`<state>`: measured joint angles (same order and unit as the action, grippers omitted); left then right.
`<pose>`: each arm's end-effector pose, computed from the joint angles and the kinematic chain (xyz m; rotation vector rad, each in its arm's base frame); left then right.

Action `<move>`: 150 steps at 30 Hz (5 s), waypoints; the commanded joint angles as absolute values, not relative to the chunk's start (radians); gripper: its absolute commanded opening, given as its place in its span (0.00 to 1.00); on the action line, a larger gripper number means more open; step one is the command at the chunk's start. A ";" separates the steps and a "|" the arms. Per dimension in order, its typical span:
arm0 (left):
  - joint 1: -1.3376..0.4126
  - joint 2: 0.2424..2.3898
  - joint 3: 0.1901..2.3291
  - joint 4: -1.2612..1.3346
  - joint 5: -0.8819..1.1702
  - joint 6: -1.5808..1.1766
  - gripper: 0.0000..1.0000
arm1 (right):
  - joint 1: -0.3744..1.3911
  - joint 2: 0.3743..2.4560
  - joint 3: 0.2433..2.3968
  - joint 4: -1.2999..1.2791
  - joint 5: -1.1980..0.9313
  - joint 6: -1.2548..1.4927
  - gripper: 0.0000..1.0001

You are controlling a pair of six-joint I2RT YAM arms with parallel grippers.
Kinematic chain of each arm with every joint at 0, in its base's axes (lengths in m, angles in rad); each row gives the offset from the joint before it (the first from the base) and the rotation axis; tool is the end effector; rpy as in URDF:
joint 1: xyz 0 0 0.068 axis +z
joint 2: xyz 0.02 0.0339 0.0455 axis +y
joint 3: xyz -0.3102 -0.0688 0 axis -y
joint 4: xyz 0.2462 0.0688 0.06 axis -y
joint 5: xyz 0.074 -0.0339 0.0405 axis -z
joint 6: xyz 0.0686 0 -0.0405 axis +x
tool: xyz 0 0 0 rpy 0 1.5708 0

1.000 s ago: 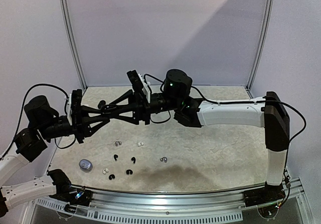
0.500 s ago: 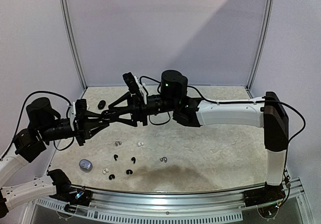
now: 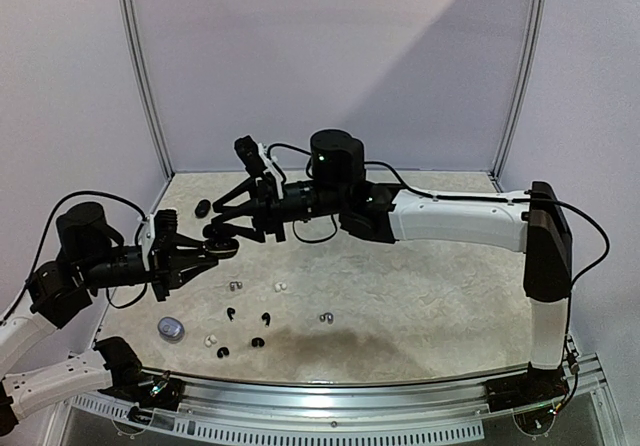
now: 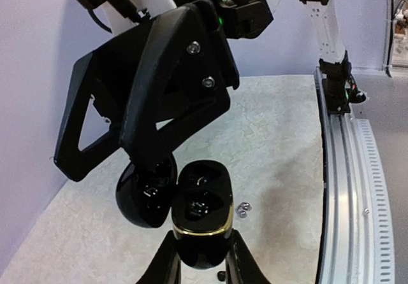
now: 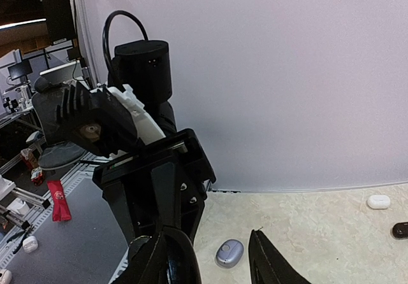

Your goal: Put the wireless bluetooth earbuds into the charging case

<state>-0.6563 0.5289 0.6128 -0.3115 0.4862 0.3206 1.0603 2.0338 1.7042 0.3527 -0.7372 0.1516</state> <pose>0.0784 -0.1009 0.3201 1.1502 1.4135 -0.6746 0.2215 0.4899 0.3710 -1.3066 1.1931 1.4815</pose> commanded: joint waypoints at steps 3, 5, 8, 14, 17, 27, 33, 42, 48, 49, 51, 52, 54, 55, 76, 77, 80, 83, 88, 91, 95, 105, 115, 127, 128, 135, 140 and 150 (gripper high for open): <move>-0.647 0.485 0.521 -0.223 0.539 0.015 0.00 | 1.057 2.079 1.820 0.189 -0.706 0.149 0.46; -0.640 0.477 0.499 -0.192 0.540 -0.052 0.00 | 1.057 2.092 1.854 0.156 -0.714 0.151 0.47; -0.626 0.468 0.473 -0.158 0.534 -0.113 0.00 | 1.057 2.103 1.885 0.147 -0.731 0.173 0.50; -0.605 0.452 0.450 -0.126 0.526 -0.169 0.00 | 1.055 2.102 1.912 0.111 -0.752 0.179 0.55; -0.596 0.439 0.458 -0.128 0.527 -0.135 0.00 | 1.055 2.074 1.864 0.075 -0.803 0.109 0.71; -0.584 0.428 0.461 -0.104 0.541 -0.126 0.00 | 1.057 2.057 1.774 0.067 -0.875 0.080 0.53; -0.579 0.438 0.465 -0.094 0.554 -0.133 0.00 | 1.057 2.064 1.778 0.077 -0.899 0.078 0.19; -0.578 0.442 0.478 -0.129 0.576 -0.055 0.49 | 1.059 2.063 1.784 0.070 -0.907 0.069 0.00; -0.578 0.453 0.498 -0.179 0.577 0.024 0.49 | 1.061 2.053 1.784 0.044 -0.876 0.031 0.00; -0.578 0.459 0.500 -0.184 0.575 0.026 0.45 | 1.061 2.053 1.785 0.042 -0.874 0.027 0.00; -0.578 0.464 0.503 -0.186 0.575 0.033 0.37 | 1.061 2.052 1.788 0.031 -0.865 0.018 0.00; -0.578 0.469 0.505 -0.184 0.575 0.037 0.34 | 1.062 2.052 1.791 0.025 -0.863 0.012 0.00; -0.578 0.481 0.512 -0.188 0.575 0.043 0.21 | 1.063 2.053 1.791 0.018 -0.857 0.011 0.00; -0.578 0.486 0.516 -0.192 0.573 0.045 0.18 | 1.062 2.053 1.794 0.015 -0.856 0.011 0.00; -0.607 0.493 0.515 -0.268 0.613 0.282 0.00 | 1.066 2.095 1.845 0.005 -0.742 0.039 0.37; -0.607 0.492 0.511 -0.284 0.611 0.300 0.00 | 1.066 2.093 1.849 0.001 -0.739 0.037 0.36; -0.609 0.485 0.505 -0.300 0.605 0.333 0.00 | 1.065 2.099 1.869 -0.039 -0.736 0.034 0.36; -0.609 0.485 0.503 -0.298 0.604 0.341 0.00 | 1.063 2.112 1.886 -0.060 -0.733 0.036 0.35; -0.609 0.474 0.501 -0.277 0.618 0.318 0.00 | 1.064 2.125 1.887 -0.082 -0.729 0.040 0.32; -0.609 0.465 0.491 -0.253 0.610 0.274 0.00 | 1.063 2.131 1.885 -0.098 -0.731 0.038 0.32; -0.608 0.454 0.458 -0.174 0.583 0.094 0.00 | 1.064 2.129 1.884 -0.109 -0.737 0.035 0.32; -0.582 0.408 0.363 -0.070 0.508 -0.229 0.00 | 1.056 2.160 1.967 -0.106 -0.777 0.094 0.40; -0.551 0.379 0.378 -0.101 0.395 -0.267 0.00 | 1.022 2.158 2.021 -0.084 -0.602 0.270 0.54; -0.435 0.243 0.374 -0.193 0.155 -0.185 0.00 | 1.037 2.181 2.028 -0.634 0.094 0.579 0.43; -0.427 0.234 0.369 -0.189 0.155 -0.180 0.00 | 1.054 2.201 2.060 -0.680 0.125 0.579 0.43; -0.416 0.204 0.339 -0.150 0.186 -0.163 0.00 | 1.148 2.412 2.236 -0.885 0.174 0.566 0.54; -0.416 0.191 0.333 -0.142 0.190 -0.164 0.00 | 1.198 2.477 2.259 -0.908 0.193 0.559 0.55; -0.417 0.166 0.324 -0.127 0.197 -0.171 0.00 | 1.225 2.565 2.283 -0.891 0.135 0.564 0.47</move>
